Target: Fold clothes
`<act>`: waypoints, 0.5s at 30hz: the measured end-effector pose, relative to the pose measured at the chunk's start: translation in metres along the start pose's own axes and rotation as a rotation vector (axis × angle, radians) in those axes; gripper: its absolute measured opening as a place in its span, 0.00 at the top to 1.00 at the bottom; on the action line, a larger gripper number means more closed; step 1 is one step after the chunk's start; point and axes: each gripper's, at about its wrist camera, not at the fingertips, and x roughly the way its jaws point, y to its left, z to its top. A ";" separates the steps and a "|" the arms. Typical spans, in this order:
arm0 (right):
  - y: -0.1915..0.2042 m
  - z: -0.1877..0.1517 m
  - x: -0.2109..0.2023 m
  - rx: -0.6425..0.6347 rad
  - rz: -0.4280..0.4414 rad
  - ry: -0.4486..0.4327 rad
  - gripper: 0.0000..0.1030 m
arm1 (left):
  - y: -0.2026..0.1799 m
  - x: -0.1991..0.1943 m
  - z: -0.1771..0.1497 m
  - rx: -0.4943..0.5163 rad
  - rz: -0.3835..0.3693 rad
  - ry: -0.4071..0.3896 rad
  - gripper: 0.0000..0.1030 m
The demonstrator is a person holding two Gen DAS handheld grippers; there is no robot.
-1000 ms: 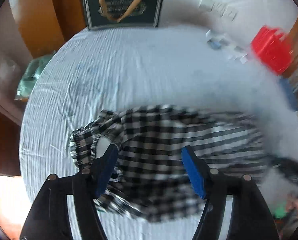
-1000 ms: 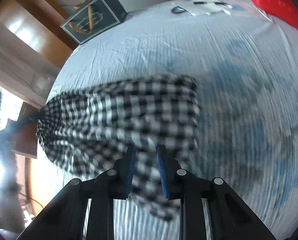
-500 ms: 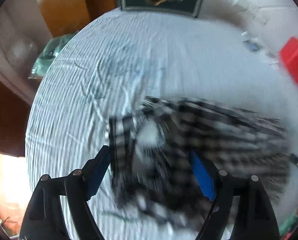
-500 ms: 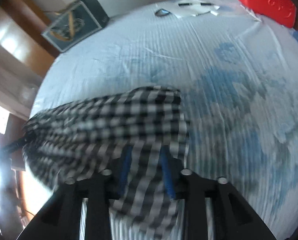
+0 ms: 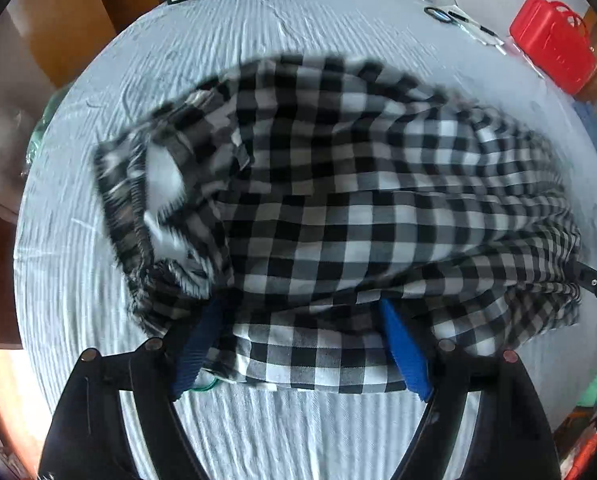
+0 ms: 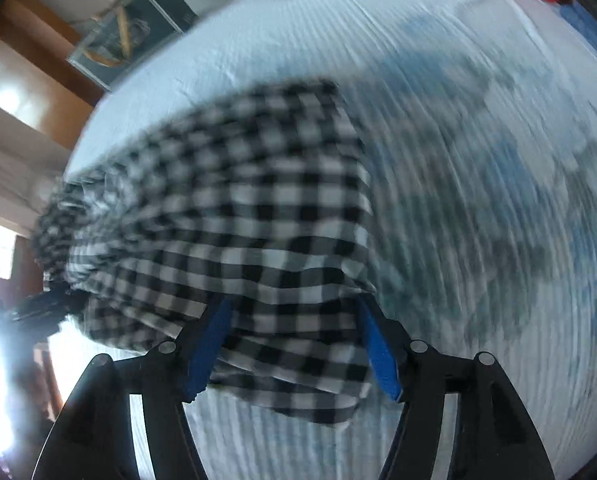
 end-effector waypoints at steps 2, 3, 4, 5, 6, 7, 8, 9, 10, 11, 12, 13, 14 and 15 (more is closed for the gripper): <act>0.003 -0.002 0.001 -0.022 -0.020 0.000 0.35 | -0.005 0.004 0.002 0.014 0.006 0.002 0.12; 0.006 -0.002 0.002 -0.040 -0.026 0.005 0.31 | -0.006 0.005 0.002 0.011 0.005 0.000 0.01; 0.010 -0.002 0.004 -0.058 -0.031 0.010 0.22 | -0.008 0.006 0.002 0.008 0.009 -0.003 0.00; 0.014 -0.002 0.006 -0.076 -0.036 0.015 0.17 | -0.009 0.008 0.002 0.005 0.013 -0.007 0.00; 0.018 -0.002 0.008 -0.095 -0.042 0.020 0.10 | -0.011 0.009 0.002 0.002 0.017 -0.011 0.00; 0.022 -0.003 0.010 -0.111 -0.056 0.025 0.05 | -0.013 0.010 0.002 0.000 0.021 -0.014 0.00; 0.025 -0.004 0.011 -0.113 -0.070 0.023 0.02 | -0.014 0.009 0.001 -0.006 0.019 -0.018 0.00; 0.027 -0.005 0.013 -0.114 -0.084 0.020 0.01 | -0.015 0.008 -0.001 -0.013 0.016 -0.019 0.00; 0.029 -0.006 0.014 -0.115 -0.098 0.017 0.01 | -0.017 0.006 -0.003 -0.019 0.013 -0.020 0.00; 0.029 -0.006 0.014 -0.107 -0.106 0.019 0.01 | -0.019 0.005 -0.005 -0.025 0.011 -0.020 0.00; 0.029 -0.006 0.014 -0.100 -0.107 0.027 0.01 | -0.020 0.005 -0.006 -0.024 0.011 -0.022 0.00; 0.027 -0.004 0.013 -0.094 -0.100 0.042 0.01 | -0.021 0.004 -0.007 -0.021 0.013 -0.025 0.00; 0.024 -0.002 0.012 -0.083 -0.088 0.052 0.01 | -0.021 0.004 -0.008 -0.017 0.014 -0.027 0.00; 0.021 0.001 0.010 -0.071 -0.077 0.061 0.04 | -0.019 0.004 -0.008 -0.014 0.011 -0.029 0.00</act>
